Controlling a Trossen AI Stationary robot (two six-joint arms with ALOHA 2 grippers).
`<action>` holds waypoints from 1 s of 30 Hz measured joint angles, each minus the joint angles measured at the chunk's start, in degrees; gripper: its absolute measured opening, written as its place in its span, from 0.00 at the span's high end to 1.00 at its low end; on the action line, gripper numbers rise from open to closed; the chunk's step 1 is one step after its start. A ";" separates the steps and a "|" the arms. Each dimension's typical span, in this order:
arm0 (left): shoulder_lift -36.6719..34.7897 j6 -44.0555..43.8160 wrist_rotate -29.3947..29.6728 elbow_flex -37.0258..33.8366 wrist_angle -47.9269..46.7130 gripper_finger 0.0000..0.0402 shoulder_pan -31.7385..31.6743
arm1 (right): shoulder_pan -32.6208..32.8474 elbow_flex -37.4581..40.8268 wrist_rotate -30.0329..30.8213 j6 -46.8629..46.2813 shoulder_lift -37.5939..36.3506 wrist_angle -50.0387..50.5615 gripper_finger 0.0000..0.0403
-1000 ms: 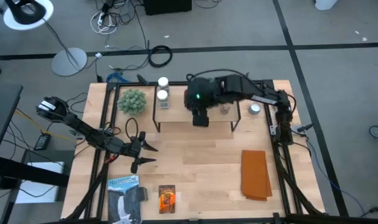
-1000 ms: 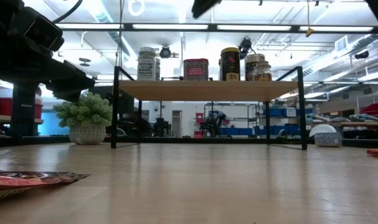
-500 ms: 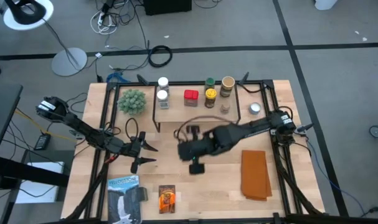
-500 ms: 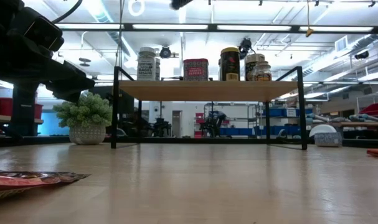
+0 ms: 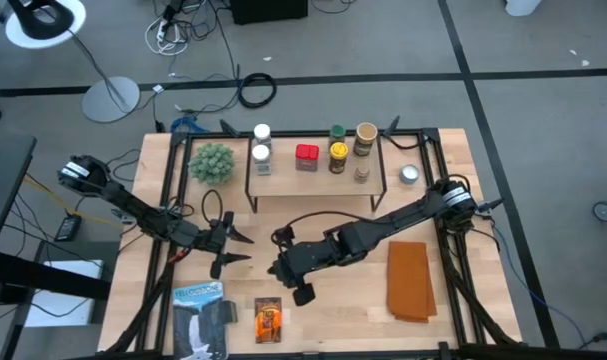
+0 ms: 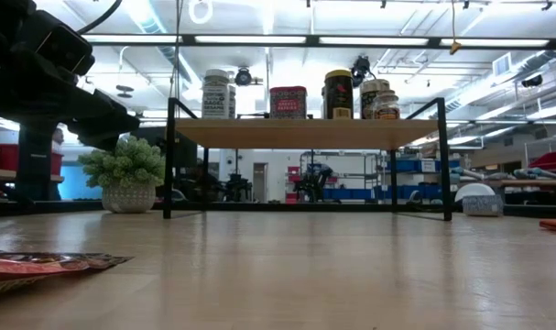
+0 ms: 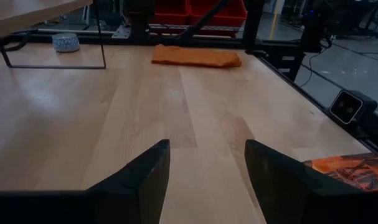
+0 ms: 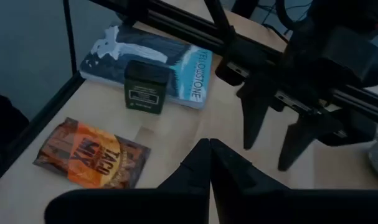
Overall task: Shelf spices
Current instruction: Move the orange seasoning pack to the center of the table
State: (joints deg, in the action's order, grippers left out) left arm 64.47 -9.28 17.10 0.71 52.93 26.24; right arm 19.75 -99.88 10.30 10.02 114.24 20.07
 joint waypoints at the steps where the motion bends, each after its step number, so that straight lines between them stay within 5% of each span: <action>1: 0.02 0.00 0.00 0.02 -0.02 0.47 0.00 | 0.13 0.00 -0.04 0.00 0.00 -0.37 0.98; 7: 0.02 -0.20 0.00 0.02 0.27 0.47 0.00 | 0.66 0.02 0.08 -1.19 0.00 3.23 0.99; 14: 0.00 -0.43 0.02 0.11 3.15 0.47 0.00 | 1.14 1.16 3.67 -17.19 -0.01 18.80 1.00; 30: 0.02 -5.72 2.54 2.40 9.19 0.47 0.00 | 10.98 23.56 20.03 -39.11 -0.66 9.82 0.99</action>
State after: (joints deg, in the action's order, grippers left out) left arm 64.49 -15.00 19.64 3.11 62.12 26.24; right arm 30.73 -76.32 30.33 -29.08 113.58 29.89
